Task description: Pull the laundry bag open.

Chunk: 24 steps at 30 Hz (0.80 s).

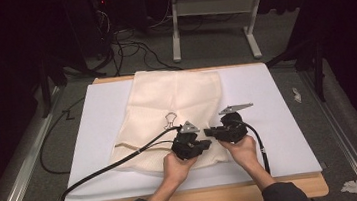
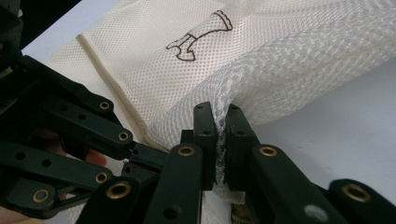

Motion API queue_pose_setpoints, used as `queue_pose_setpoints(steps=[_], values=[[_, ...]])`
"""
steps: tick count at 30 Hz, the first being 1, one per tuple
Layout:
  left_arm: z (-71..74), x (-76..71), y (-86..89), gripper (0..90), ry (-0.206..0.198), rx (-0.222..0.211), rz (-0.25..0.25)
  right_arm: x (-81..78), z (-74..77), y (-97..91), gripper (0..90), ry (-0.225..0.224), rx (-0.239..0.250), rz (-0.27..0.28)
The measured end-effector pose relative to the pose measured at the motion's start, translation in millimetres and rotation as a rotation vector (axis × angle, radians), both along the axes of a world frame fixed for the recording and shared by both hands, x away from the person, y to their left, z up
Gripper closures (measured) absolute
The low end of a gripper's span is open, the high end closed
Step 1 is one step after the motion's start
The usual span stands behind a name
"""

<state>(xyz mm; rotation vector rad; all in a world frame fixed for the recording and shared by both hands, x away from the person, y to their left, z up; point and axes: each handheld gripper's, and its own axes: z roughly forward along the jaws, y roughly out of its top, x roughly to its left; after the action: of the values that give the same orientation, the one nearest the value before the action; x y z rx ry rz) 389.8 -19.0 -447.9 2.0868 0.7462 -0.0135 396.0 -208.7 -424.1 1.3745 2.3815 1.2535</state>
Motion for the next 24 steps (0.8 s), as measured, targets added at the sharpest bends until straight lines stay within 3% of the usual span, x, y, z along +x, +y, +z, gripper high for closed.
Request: queue_pose_setpoints(steps=[11,24], values=[[1.0,0.6,1.6,87.1,0.000,0.008,-0.004,0.6,-0.4,-6.4,72.0,0.037,0.005,0.030],[0.6,2.2,1.9,87.2,0.005,0.010,0.005,-4.8,-2.7,-16.1,68.6,0.073,0.004,0.046]])
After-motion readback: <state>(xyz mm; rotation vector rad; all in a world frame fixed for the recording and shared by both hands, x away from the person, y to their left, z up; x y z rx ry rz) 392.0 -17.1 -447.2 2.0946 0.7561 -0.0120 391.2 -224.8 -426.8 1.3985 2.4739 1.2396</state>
